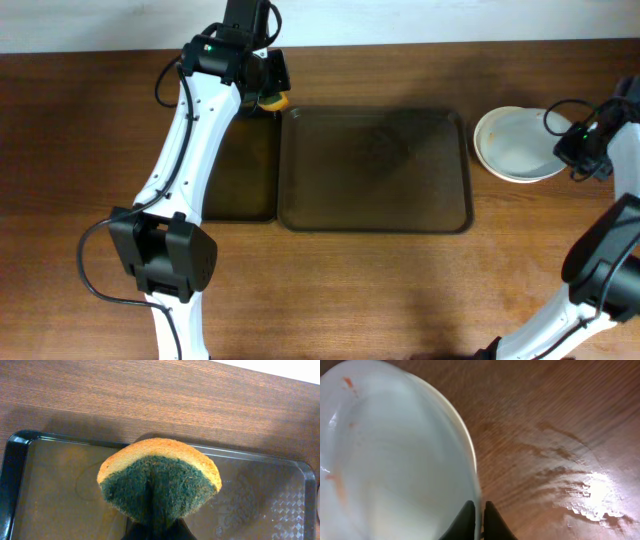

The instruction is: Clean dirty plates on tray and stack at the side

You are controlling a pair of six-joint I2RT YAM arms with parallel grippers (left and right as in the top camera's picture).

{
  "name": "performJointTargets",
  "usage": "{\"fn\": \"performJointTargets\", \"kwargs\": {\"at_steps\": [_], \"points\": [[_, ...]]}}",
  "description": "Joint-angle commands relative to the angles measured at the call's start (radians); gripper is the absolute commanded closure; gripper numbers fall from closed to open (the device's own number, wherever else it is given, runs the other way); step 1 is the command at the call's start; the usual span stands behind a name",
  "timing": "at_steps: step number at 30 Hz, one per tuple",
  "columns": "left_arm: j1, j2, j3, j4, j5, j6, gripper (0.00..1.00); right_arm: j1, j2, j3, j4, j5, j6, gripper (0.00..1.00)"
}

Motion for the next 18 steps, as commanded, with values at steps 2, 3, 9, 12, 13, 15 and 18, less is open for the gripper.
{"fn": "performJointTargets", "kwargs": {"at_steps": [2, 3, 9, 12, 13, 15, 18], "points": [[0.005, 0.007, 0.003, 0.002, 0.006, 0.009, 1.00, 0.021, 0.023, 0.007, 0.014, -0.063, -0.001, 0.68], [0.004, 0.007, 0.003, 0.002, 0.006, 0.009, 1.00, 0.022, 0.021, 0.017, 0.006, -0.096, -0.004, 0.67], [0.005, 0.007, -0.043, -0.017, -0.014, 0.048, 1.00, 0.097, -0.019, 0.191, -0.213, -0.293, -0.116, 0.60], [0.005, 0.007, -0.110, -0.018, -0.015, 0.110, 1.00, 0.182, -0.022, 0.228, -0.288, -0.308, -0.132, 0.40], [0.005, 0.007, -0.132, -0.018, -0.016, 0.133, 1.00, 0.205, -0.022, 0.227, -0.299, -0.307, -0.132, 0.39], [0.014, 0.007, -0.194, -0.020, -0.026, 0.160, 1.00, 0.267, -0.021, 0.225, -0.317, -0.298, -0.140, 0.39], [0.035, 0.007, -0.266, -0.014, -0.063, 0.160, 1.00, 0.332, -0.021, 0.225, -0.317, -0.284, -0.180, 0.29]]}}
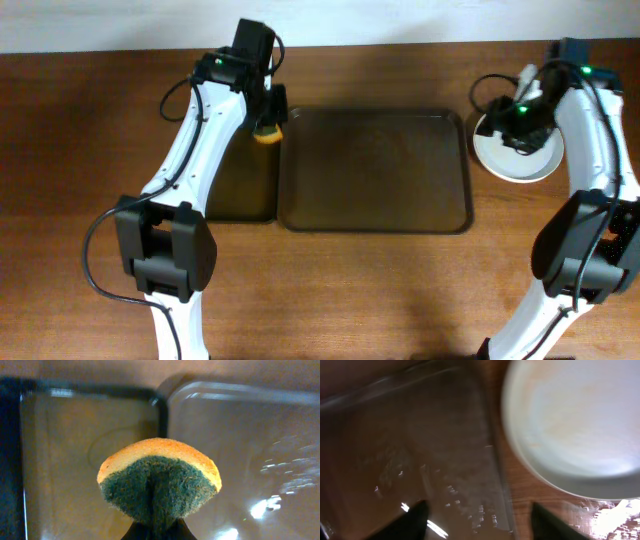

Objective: Clean dirty plates on tray and stack at the side
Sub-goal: 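Place the sponge into the small dark tray with the left gripper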

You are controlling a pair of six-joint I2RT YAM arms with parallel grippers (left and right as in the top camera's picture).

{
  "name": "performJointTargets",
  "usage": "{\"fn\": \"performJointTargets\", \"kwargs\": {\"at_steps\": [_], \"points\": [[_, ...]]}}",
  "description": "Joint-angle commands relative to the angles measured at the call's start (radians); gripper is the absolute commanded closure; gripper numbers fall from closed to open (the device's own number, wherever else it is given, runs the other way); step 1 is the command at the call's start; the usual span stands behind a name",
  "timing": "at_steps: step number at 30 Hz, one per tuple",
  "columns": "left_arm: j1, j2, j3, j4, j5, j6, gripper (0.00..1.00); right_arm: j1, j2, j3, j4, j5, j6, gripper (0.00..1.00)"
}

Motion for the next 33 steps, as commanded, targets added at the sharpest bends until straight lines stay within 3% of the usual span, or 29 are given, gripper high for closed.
{"fn": "performJointTargets", "kwargs": {"at_steps": [1, 11, 14, 15, 16, 18, 20, 27, 33], "points": [[0.038, 0.007, -0.098, 0.023, -0.055, 0.042, 1.00, 0.063, -0.029, 0.014, -0.002, 0.023, -0.041, 0.29], [0.049, 0.007, -0.403, 0.305, -0.054, 0.048, 1.00, 0.088, -0.029, 0.014, -0.023, 0.040, -0.041, 0.28], [0.049, 0.007, -0.427, 0.352, -0.055, 0.048, 0.92, 0.088, -0.029, 0.014, -0.028, 0.040, -0.041, 0.28], [0.049, 0.007, -0.430, 0.356, -0.063, 0.048, 0.85, 0.088, -0.029, 0.014, -0.031, 0.040, -0.041, 0.28], [0.048, 0.007, -0.430, 0.356, -0.077, 0.048, 0.70, 0.088, -0.029, 0.014, -0.032, 0.040, -0.041, 0.28], [0.049, 0.007, -0.430, 0.358, -0.099, 0.048, 0.21, 0.088, -0.029, 0.014, -0.031, 0.040, -0.041, 0.28], [0.049, 0.005, -0.428, 0.359, -0.099, 0.048, 0.03, 0.088, -0.029, 0.014, -0.031, 0.040, -0.041, 0.28], [0.046, -0.118, -0.330, 0.318, -0.098, 0.048, 0.00, 0.088, -0.033, 0.051, -0.031, 0.035, -0.041, 0.32], [0.044, -0.324, -0.305, 0.302, -0.096, 0.048, 0.00, 0.088, -0.068, 0.206, -0.113, 0.032, -0.041, 0.35]]}}
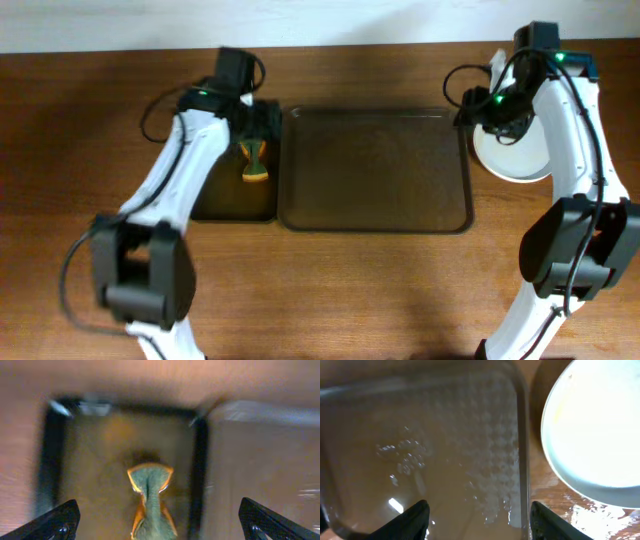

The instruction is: Clean dirty plates on tray and stack at the side

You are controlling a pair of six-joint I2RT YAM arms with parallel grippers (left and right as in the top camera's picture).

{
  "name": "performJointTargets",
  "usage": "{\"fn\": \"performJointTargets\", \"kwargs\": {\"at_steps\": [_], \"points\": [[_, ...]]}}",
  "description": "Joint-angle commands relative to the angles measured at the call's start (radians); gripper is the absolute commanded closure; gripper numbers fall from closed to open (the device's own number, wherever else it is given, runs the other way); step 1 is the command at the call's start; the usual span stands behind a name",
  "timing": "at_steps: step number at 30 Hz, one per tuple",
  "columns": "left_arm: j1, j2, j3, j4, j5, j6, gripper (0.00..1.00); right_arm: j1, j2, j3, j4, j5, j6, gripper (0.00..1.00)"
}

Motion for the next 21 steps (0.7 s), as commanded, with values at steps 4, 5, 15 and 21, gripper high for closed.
{"fn": "performJointTargets", "kwargs": {"at_steps": [4, 5, 15, 21], "points": [[-0.003, -0.134, 0.027, -0.013, -0.008, 0.005, 0.00, 0.002, -0.148, 0.178, -0.108, 0.002, -0.008, 0.35], [-0.003, -0.134, 0.025, -0.013, -0.008, 0.005, 0.00, 0.002, -0.180, 0.195, -0.126, 0.002, -0.008, 0.34], [-0.003, -0.134, 0.025, -0.013, -0.008, 0.005, 0.00, 0.002, -0.585, 0.216, -0.304, 0.003, -0.007, 0.02], [-0.003, -0.134, 0.025, -0.013, -0.008, 0.005, 0.00, 0.002, -0.692, 0.216, -0.304, 0.010, -0.098, 0.02]]}}
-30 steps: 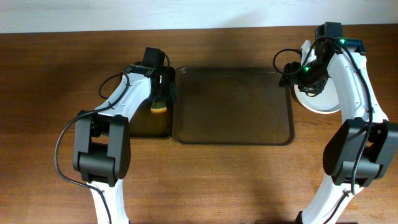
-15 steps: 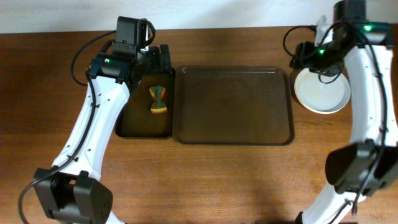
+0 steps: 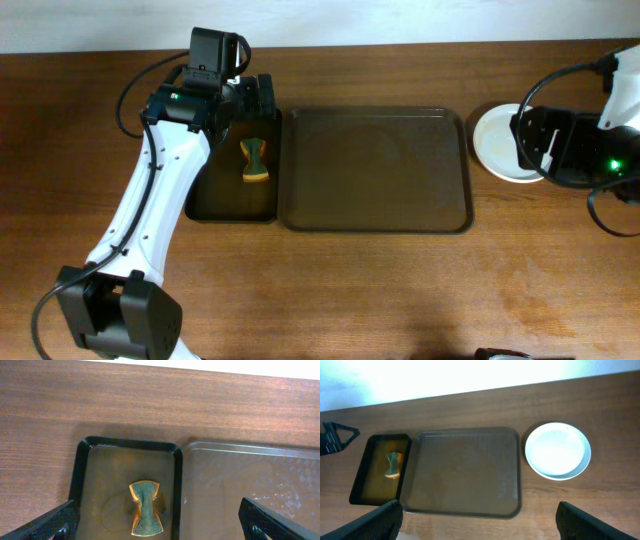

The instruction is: Clean dirty plates on tray and stack at the side

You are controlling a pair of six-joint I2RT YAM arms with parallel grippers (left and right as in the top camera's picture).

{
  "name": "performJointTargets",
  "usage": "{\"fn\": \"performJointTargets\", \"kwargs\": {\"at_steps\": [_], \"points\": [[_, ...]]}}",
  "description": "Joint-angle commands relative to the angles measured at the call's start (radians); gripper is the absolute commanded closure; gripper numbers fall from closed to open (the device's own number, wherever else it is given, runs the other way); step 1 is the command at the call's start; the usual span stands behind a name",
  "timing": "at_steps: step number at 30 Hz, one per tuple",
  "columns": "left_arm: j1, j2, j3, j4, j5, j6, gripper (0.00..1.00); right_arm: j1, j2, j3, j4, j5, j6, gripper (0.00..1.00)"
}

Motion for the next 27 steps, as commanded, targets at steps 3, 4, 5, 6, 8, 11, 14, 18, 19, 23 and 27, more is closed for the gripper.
{"fn": "performJointTargets", "kwargs": {"at_steps": [3, 4, 5, 6, 8, 11, 14, 18, 19, 23, 27], "points": [[-0.001, 0.006, -0.004, 0.002, -0.008, 0.006, 0.00, 0.002, -0.088, 0.000, 0.000, 0.001, -0.120, 0.02], [-0.001, 0.006, -0.004, 0.002, -0.008, 0.006, 0.00, 0.002, -0.098, -0.002, 0.000, -0.007, -0.149, 0.02], [-0.001, 0.006, -0.004, 0.002, -0.008, 0.006, 0.00, 0.002, -0.109, -0.002, -0.003, -0.011, -0.174, 0.02], [-0.001, 0.006, -0.004, 0.002, -0.008, 0.006, 0.00, 0.002, -0.117, -0.002, -0.004, -0.010, -0.191, 0.02], [-0.001, 0.006, -0.004, 0.002, -0.008, 0.006, 0.00, 0.002, -0.128, -0.017, 0.006, -0.010, -0.198, 0.02], [-0.001, 0.006, -0.004, 0.002, -0.008, 0.006, 0.00, 0.020, -0.207, -0.176, 0.152, -0.010, -0.213, 0.02], [-0.001, 0.006, -0.004, 0.002, -0.008, 0.006, 0.00, 0.065, -0.349, -0.486, 0.432, -0.014, -0.236, 0.02], [-0.001, 0.006, -0.004, 0.002, -0.008, 0.006, 0.00, 0.106, -0.593, -1.098, 1.015, -0.026, -0.235, 0.02], [-0.001, 0.006, -0.004, 0.002, -0.008, 0.006, 0.00, 0.114, -0.637, -1.202, 1.128, -0.026, -0.235, 0.02], [-0.001, 0.006, -0.004, 0.002, -0.008, 0.006, 0.00, 0.145, -0.850, -1.617, 1.426, -0.025, -0.235, 0.02], [-0.001, 0.006, -0.004, 0.002, -0.008, 0.006, 0.00, 0.152, -1.102, -1.899, 1.513, -0.021, -0.235, 0.02]]}}
